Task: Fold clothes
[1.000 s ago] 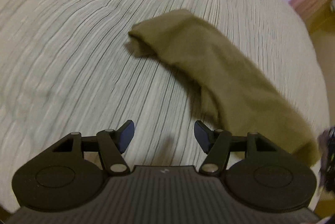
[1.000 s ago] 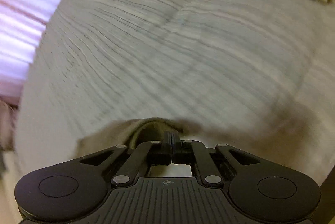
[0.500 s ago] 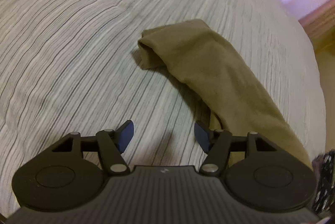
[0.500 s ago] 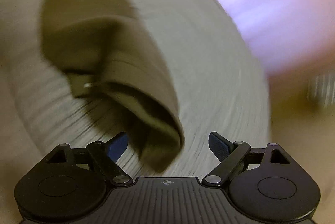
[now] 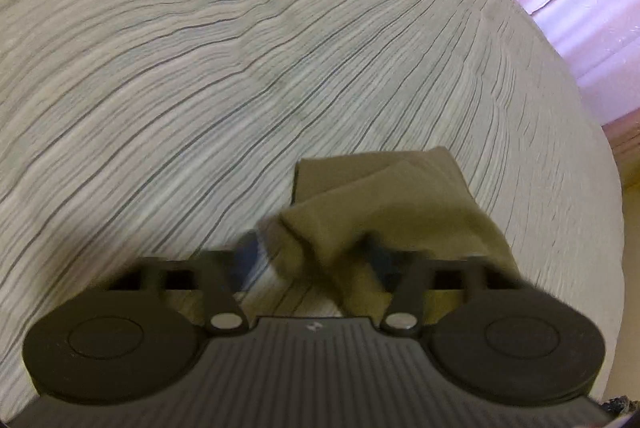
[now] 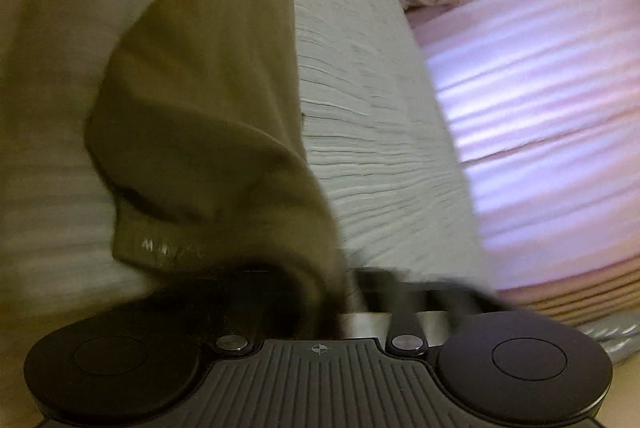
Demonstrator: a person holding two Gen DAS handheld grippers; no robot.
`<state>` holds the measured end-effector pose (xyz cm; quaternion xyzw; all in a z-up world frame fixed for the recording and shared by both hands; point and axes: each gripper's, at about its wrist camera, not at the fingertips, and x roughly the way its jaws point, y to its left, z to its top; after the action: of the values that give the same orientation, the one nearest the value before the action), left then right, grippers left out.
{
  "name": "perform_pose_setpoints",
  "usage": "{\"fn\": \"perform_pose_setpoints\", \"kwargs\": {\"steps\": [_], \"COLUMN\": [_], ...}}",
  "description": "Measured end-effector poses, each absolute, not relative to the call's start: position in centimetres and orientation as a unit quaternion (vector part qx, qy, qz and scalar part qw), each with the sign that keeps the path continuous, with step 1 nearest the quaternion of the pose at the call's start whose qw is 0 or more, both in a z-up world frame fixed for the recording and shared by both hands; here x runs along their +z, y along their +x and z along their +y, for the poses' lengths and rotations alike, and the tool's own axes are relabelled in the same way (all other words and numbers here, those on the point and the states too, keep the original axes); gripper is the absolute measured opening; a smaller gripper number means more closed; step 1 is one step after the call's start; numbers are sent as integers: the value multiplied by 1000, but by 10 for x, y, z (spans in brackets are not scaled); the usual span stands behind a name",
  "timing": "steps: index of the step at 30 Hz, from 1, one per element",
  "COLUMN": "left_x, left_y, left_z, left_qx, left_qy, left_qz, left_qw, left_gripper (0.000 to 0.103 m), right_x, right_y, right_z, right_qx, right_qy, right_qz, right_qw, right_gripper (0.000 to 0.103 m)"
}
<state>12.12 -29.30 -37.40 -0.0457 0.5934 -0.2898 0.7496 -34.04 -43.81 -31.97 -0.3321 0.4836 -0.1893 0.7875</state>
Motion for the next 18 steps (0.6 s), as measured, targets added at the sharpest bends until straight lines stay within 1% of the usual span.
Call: {"fn": "perform_pose_setpoints", "kwargs": {"steps": [2,4,6,8,10,11,12,13,14,15,16,17,18], "left_x": [-361,-337,-308,-283,-257,-248,-240,-237,-235,-237,-242,-253,-265], "left_y": [133,148,166,176,176,171,165,158,151,145,140,139,139], "left_z": [-307,-333,-374,-421,-473,-492,-507,-514,-518,-516,-509,-495,-479], "left_qx": [-307,-344,-384,-427,-472,-477,-477,-482,-489,-497,-501,-492,-478], "left_qy": [-40,-23,-16,-6,7,20,33,41,48,54,60,67,73], "left_qz": [579,549,520,488,455,440,424,414,405,406,417,439,463], "left_qw": [754,761,763,761,755,761,769,771,771,765,756,749,743], "left_gripper": [3,3,3,4,15,22,34,40,48,48,48,48,48], "right_x": [-292,-264,-240,-234,-246,-262,-281,-299,-310,-314,-312,-310,-308], "right_y": [-335,-345,-360,-392,-425,-443,-458,-473,-480,-485,-486,-488,-493], "right_z": [-464,-513,-564,-614,-661,-680,-693,-703,-707,-705,-699,-693,-683], "right_qx": [-197,-252,-305,-364,-422,-430,-439,-444,-451,-466,-483,-498,-507], "right_qy": [-197,-24,147,311,459,539,611,671,691,684,664,644,627], "right_qz": [474,429,365,296,235,212,193,175,174,183,190,196,199], "right_qw": [835,867,867,827,746,693,630,567,537,531,538,547,558], "right_gripper": [7,7,7,7,7,7,7,12,30,46,81,87,87]}}
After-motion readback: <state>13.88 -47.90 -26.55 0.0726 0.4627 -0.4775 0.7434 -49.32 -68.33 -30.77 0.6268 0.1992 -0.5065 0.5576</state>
